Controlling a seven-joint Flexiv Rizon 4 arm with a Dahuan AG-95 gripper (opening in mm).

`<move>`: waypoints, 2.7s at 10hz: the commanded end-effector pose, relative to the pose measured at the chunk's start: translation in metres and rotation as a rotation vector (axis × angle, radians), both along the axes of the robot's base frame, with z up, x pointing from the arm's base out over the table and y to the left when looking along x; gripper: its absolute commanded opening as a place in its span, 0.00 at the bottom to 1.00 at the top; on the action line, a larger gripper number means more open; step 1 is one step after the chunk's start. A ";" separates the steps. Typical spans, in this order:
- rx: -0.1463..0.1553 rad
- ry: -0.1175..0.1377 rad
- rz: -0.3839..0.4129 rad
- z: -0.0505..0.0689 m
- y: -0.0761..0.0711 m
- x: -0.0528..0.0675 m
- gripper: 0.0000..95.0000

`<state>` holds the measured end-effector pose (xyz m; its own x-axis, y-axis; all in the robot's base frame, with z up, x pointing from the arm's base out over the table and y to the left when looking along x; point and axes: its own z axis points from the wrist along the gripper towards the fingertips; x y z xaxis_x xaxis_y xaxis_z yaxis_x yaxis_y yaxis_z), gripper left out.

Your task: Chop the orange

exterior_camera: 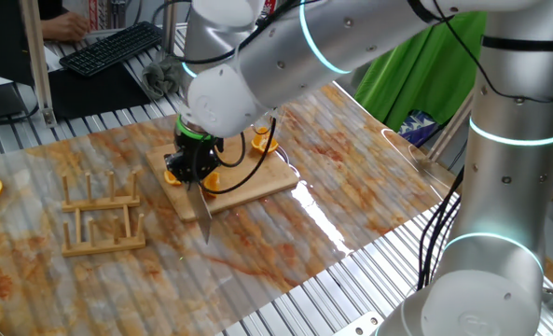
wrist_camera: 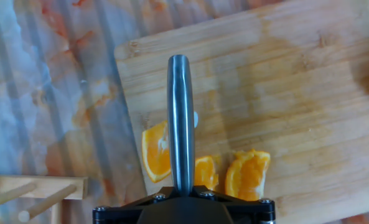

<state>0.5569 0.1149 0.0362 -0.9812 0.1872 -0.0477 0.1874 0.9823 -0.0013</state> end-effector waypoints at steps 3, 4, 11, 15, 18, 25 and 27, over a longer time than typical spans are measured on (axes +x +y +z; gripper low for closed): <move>-0.019 -0.010 0.017 0.001 -0.006 0.001 0.00; -0.028 -0.010 0.025 0.000 -0.008 0.002 0.00; -0.033 -0.025 0.079 0.001 -0.037 0.017 0.00; -0.030 -0.029 0.104 0.006 -0.051 0.025 0.00; -0.034 -0.028 0.115 0.010 -0.056 0.027 0.00; 0.034 -0.020 0.042 0.016 -0.064 0.026 0.00; 0.071 -0.014 0.014 0.023 -0.062 0.030 0.00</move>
